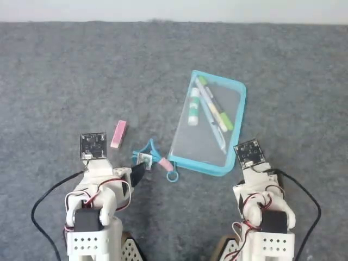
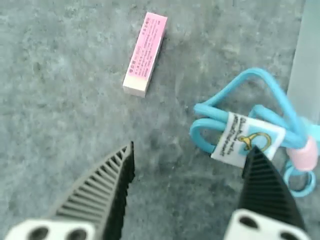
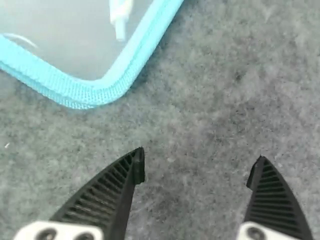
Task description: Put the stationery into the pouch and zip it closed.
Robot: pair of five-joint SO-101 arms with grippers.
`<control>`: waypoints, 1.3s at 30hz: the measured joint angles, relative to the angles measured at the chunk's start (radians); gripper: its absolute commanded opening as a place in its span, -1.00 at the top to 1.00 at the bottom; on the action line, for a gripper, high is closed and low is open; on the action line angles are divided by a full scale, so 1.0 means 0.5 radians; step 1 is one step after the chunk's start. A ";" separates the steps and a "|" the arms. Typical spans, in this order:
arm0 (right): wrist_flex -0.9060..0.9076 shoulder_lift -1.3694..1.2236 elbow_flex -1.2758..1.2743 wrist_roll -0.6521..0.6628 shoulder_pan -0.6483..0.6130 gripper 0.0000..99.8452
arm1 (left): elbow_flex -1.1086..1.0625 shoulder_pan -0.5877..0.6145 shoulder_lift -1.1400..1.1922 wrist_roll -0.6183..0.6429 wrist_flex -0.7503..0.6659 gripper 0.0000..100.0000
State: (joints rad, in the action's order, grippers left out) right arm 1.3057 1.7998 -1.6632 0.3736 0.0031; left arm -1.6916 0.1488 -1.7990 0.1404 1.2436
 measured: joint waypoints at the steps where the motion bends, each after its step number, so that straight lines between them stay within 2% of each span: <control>1: 0.000 0.000 0.000 0.000 0.000 0.35 | 0.000 -0.003 0.000 0.000 0.012 0.34; 39: 0.000 0.000 0.000 0.000 0.000 0.35 | 0.000 -0.003 0.000 0.000 0.028 0.34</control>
State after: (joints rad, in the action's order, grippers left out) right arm 1.3057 1.7998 -1.6632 0.3736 0.0031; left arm -1.6916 0.1473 -1.7990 0.1404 1.2574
